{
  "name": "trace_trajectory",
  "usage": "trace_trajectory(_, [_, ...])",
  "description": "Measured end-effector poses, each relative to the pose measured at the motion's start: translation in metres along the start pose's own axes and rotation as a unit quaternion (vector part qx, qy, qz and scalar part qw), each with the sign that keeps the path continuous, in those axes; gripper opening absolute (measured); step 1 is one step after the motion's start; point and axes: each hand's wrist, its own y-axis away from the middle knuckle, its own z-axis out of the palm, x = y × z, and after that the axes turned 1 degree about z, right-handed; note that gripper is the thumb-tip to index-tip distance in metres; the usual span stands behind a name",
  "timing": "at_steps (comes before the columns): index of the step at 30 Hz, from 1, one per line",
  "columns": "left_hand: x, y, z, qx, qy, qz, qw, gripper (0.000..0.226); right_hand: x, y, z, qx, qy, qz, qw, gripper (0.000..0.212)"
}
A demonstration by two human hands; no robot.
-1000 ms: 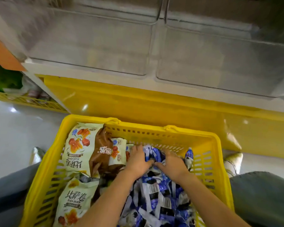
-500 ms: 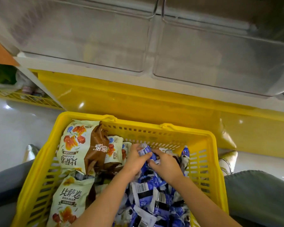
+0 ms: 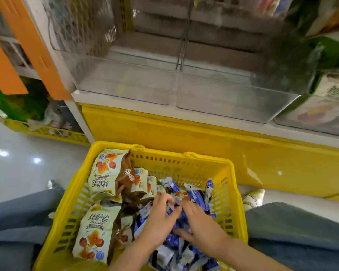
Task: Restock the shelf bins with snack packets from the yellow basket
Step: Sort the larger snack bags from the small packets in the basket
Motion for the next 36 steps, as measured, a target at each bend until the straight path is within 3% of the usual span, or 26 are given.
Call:
trace_trajectory(4, [-0.016,0.034,0.001,-0.162,-0.137,0.021,0.977,0.018,-0.001,0.039,0.003,-0.138,0.035,0.023,0.99,0.068])
trace_trajectory(9, [-0.017,0.039,-0.009,-0.23,-0.25,0.034,0.94,0.038,0.003,0.04,-0.007,-0.181,0.08,0.048,0.979,0.053])
trace_trajectory(14, [-0.014,0.001,-0.024,-0.128,-0.267,0.044,0.954,0.038,0.016,0.005,-0.022,-0.025,0.0,0.089,0.996,0.043])
trace_trajectory(19, [-0.039,-0.033,-0.015,-0.127,-0.26,-0.005,0.957,0.044,0.04,-0.047,-0.001,-0.006,-0.057,0.133,0.989,0.044])
trace_trajectory(23, [-0.064,-0.049,-0.006,-0.16,-0.257,-0.046,0.952,0.049,0.056,-0.083,0.021,-0.039,-0.132,0.18,0.974,0.045])
trace_trajectory(26, [-0.077,-0.058,-0.004,-0.188,-0.266,-0.021,0.945,0.049,0.071,-0.105,0.032,-0.076,-0.124,0.193,0.97,0.044])
trace_trajectory(33, [-0.08,-0.05,-0.01,-0.175,-0.234,0.021,0.956,0.035,0.091,-0.137,0.035,-0.173,-0.121,0.215,0.954,0.064])
trace_trajectory(36, [-0.08,-0.037,-0.012,-0.155,-0.221,0.028,0.962,0.036,0.091,-0.149,0.03,-0.227,-0.109,0.234,0.939,0.06])
